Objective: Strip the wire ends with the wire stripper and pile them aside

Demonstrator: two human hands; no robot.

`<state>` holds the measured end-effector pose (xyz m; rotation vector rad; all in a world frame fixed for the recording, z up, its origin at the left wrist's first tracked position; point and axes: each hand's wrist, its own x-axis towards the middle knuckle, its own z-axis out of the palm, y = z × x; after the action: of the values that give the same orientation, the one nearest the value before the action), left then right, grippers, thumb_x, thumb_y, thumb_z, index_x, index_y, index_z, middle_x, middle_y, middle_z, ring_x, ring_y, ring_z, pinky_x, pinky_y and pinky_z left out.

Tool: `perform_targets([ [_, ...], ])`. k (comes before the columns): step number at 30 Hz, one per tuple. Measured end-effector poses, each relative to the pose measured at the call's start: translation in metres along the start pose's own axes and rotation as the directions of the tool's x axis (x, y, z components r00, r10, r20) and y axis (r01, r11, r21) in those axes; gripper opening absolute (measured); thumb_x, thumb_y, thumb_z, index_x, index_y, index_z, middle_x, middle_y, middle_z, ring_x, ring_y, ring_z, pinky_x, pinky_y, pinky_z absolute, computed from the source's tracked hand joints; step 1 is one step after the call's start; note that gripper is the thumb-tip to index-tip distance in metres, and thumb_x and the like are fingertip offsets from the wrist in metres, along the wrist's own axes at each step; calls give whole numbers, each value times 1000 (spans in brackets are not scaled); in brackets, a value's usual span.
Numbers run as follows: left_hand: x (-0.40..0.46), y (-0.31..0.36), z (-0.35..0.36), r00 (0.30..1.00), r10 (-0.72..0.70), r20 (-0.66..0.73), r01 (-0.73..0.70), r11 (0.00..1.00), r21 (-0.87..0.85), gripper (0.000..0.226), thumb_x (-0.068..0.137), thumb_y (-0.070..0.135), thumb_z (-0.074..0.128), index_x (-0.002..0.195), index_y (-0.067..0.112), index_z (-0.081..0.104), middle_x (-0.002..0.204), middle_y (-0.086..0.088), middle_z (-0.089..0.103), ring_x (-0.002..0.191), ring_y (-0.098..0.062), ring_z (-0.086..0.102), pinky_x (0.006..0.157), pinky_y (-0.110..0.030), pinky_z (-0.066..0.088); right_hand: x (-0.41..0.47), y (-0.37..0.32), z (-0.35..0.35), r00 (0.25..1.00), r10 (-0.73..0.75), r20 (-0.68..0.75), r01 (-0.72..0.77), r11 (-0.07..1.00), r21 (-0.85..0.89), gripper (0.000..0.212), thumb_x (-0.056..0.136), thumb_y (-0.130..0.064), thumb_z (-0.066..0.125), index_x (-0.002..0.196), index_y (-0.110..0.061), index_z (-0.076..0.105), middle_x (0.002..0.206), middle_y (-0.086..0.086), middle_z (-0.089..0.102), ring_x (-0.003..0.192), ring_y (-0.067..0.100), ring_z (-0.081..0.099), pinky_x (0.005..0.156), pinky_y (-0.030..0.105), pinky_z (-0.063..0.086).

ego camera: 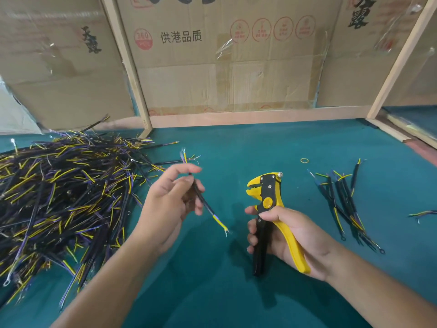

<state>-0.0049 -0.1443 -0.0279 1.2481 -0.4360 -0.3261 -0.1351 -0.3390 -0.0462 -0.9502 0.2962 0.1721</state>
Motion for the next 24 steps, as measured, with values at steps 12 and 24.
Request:
perform_targets([
  [12, -2, -21, 3, 995, 96, -12, -81, 893, 443, 25, 79, 4, 66, 96, 22, 68, 80, 2, 71, 67, -19, 69, 71, -29, 56, -2, 2, 3, 1000, -23, -6, 23, 1000, -12, 44, 80, -18, 71, 120, -2, 60, 92, 20, 65, 78, 35, 64, 74, 48, 57],
  [24, -17, -11, 14, 844, 249, 475, -504, 65, 862, 25, 85, 47, 53, 82, 31, 73, 57, 10, 54, 51, -12, 54, 45, -28, 44, -7, 0, 8, 997, -63, 54, 64, 998, -20, 25, 81, 0, 64, 105, -4, 68, 82, 20, 59, 74, 34, 61, 76, 47, 57],
])
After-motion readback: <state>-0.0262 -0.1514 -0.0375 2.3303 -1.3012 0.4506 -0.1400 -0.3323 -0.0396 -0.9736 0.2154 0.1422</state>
